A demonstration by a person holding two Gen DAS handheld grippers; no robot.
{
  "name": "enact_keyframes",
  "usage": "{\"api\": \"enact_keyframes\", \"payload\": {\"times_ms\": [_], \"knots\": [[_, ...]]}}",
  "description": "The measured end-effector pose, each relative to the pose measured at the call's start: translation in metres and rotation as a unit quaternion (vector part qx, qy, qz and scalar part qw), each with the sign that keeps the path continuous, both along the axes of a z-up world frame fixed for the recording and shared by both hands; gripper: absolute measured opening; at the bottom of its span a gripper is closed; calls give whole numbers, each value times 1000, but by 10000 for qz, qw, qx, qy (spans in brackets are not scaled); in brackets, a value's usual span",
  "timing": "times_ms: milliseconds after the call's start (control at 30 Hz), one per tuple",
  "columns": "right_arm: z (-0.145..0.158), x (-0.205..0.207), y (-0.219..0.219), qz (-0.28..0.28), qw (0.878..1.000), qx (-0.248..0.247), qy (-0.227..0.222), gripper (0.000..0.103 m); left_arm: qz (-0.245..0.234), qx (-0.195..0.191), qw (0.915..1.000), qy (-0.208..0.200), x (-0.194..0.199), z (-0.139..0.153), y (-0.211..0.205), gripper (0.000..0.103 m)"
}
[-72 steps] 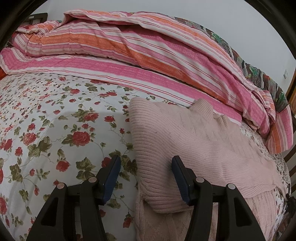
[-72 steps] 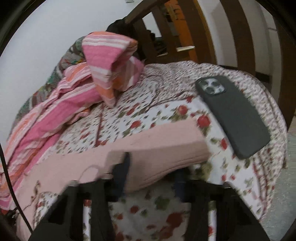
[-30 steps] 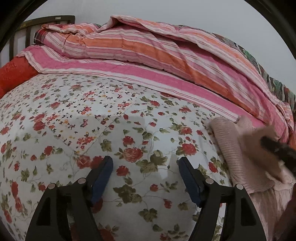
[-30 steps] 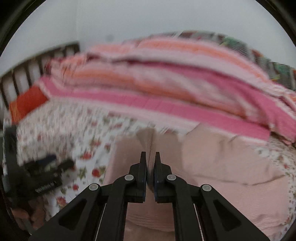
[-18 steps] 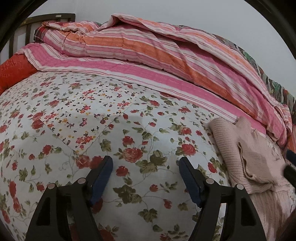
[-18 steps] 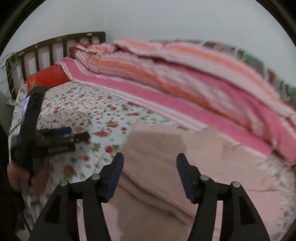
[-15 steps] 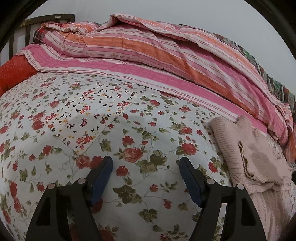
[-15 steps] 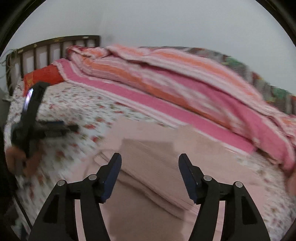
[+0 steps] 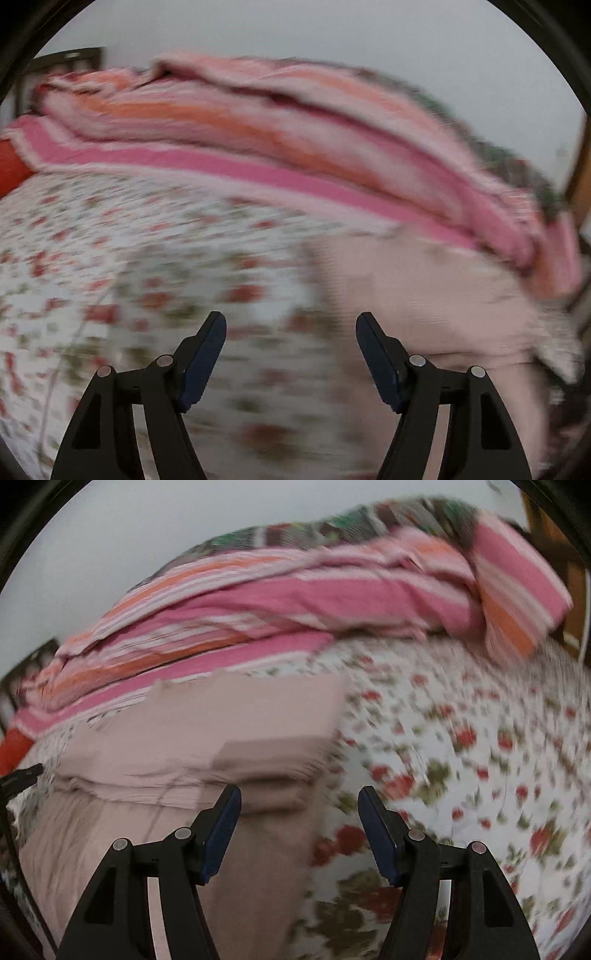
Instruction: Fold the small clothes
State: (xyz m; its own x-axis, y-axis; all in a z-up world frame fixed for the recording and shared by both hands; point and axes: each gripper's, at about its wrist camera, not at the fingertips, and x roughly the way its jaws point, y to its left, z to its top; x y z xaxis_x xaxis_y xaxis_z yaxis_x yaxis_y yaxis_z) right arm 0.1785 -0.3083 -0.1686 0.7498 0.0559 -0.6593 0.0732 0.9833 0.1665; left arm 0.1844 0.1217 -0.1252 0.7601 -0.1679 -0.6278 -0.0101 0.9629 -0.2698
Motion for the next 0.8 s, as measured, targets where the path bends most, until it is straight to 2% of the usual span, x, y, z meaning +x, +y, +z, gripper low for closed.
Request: {"api": "enact_keyframes", "payload": {"times_ms": [100, 167, 200, 267, 300, 467, 533, 600, 667, 700, 733, 800], "knots": [[-4, -4, -7, 29, 9995, 305, -106, 65, -480, 202, 9985, 160, 5, 5, -41, 70], [-6, -5, -7, 31, 9993, 356, -98, 65, -577, 391, 9973, 247, 10, -1, -55, 68], [-6, -4, -5, 38, 9994, 338, -81, 65, -471, 473, 9971, 367, 15, -7, -59, 66], [-6, -6, -1, 57, 9996, 246, -103, 65, -317, 225, 9976, 573, 21, -17, -57, 51], [-6, -7, 0, 55, 9997, 204, -105, 65, -254, 64, 9978, 611, 23, -20, -53, 48], [-7, -6, 3, 56, 9999, 93, -101, 68, -144, -200, 9983, 528, 21, -22, -44, 38], [-7, -5, 4, 44, 9999, 51, -103, 69, -183, -203, 9982, 535, 22, -22, -47, 38], [-7, -5, 6, 44, 9999, 2, -90, 69, -190, -32, 9984, 538, 23, -24, -53, 36], [-7, -5, 6, 36, 10000, -38, -80, 69, -158, 46, 9983, 555, 26, -25, -58, 22], [-8, -4, 7, 33, 10000, -52, -75, 69, -156, 5, 9982, 572, 27, -27, -58, 18], [-8, -5, 7, 32, 10000, -56, -73, 69, -214, -108, 9980, 589, 28, -28, -58, 9], [-8, -5, 6, 34, 10000, -22, -81, 69, -259, -176, 9982, 512, 26, -26, -58, 8]]}}
